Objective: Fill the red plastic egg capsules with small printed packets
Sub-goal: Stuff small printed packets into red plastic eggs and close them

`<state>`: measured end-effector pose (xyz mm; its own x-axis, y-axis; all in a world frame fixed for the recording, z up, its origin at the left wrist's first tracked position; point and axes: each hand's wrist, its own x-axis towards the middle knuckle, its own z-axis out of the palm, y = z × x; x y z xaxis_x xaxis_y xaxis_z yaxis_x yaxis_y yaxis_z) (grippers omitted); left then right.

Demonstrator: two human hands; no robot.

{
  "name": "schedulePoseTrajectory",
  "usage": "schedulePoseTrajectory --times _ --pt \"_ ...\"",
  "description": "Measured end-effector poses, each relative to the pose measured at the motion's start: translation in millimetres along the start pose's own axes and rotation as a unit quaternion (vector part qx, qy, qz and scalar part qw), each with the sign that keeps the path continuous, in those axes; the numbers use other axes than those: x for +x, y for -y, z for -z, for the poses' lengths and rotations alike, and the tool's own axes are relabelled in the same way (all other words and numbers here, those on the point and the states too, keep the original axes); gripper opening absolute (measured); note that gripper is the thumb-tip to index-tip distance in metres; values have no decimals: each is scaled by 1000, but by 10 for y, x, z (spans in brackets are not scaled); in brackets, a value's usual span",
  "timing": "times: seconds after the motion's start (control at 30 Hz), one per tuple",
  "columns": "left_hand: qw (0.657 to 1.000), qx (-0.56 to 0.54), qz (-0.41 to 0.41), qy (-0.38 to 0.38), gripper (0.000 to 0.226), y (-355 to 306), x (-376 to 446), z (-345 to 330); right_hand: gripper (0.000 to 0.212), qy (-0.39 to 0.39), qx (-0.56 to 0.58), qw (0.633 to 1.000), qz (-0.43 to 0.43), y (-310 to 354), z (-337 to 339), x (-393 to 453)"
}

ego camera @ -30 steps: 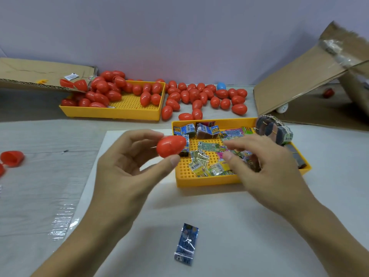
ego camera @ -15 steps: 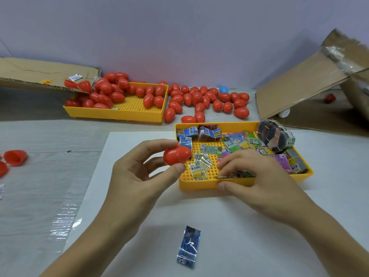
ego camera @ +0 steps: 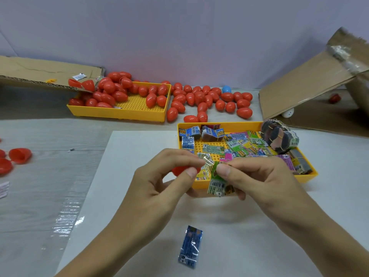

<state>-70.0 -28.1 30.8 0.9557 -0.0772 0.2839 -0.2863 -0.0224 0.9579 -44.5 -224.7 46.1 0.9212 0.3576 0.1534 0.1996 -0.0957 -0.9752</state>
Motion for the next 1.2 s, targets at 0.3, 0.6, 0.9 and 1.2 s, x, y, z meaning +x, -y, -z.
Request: schedulePoseTrajectory --times 0.3,0.6,0.9,1.2 --pt "998 38 40 18 20 -12 -29 -53 20 -26 52 998 -38 -20 -88 -12" --pt "998 29 51 14 11 6 -23 -38 18 -23 -4 1000 -9 10 -117 -17" --pt "996 81 -5 -49 22 -24 -29 -23 25 -98 -48 994 19 60 -80 -28" --pt "994 66 -78 -44 17 -85 -31 -70 34 -16 138 985 -103 112 -94 -47"
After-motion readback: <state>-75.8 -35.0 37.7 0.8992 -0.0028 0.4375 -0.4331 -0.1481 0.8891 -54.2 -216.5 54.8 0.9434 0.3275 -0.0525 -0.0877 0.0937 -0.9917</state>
